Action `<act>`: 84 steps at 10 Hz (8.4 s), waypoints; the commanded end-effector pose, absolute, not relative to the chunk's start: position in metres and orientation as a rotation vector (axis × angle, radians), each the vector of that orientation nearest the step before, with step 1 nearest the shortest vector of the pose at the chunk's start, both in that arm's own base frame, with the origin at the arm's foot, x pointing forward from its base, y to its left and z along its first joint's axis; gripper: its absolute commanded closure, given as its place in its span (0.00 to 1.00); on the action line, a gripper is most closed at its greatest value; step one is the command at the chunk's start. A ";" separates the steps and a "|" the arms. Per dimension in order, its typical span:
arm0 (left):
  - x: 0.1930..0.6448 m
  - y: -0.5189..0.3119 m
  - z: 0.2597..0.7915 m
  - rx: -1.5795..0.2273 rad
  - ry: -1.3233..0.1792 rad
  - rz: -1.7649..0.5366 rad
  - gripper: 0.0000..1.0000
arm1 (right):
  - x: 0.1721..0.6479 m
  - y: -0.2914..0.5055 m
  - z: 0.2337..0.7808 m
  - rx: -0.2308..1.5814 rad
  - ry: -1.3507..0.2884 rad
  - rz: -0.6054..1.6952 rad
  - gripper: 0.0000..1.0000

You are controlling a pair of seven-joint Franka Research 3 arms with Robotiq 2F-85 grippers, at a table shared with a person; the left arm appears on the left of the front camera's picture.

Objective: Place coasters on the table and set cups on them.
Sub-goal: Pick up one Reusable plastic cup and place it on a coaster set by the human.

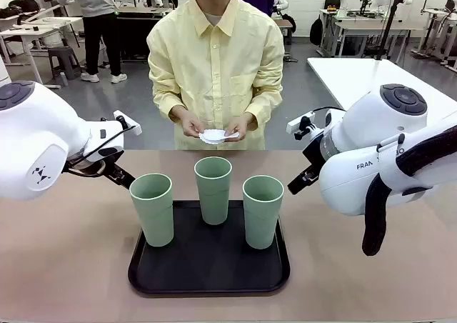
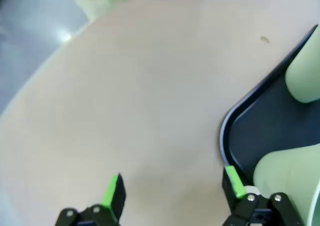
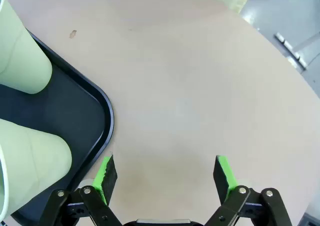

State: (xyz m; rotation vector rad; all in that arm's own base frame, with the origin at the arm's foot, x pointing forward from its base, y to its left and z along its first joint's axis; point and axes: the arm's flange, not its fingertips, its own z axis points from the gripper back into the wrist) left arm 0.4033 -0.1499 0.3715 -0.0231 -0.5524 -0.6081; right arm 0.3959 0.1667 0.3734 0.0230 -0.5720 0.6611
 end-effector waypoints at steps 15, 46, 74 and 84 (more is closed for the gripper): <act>0.412 -0.135 0.392 0.122 -0.569 -0.554 0.00 | 0.401 0.162 0.390 -0.032 -0.547 0.664 0.00; 0.313 0.068 0.483 -1.159 -0.083 0.104 0.00 | 0.278 -0.143 0.474 1.321 -0.153 -0.294 0.00; 0.328 -0.030 0.498 -0.406 -0.187 -0.721 0.00 | 0.281 -0.141 0.473 1.320 -0.172 -0.285 0.00; 0.313 -0.090 0.488 -0.204 -0.142 -0.985 0.00 | 0.281 -0.141 0.473 1.320 -0.172 -0.285 0.00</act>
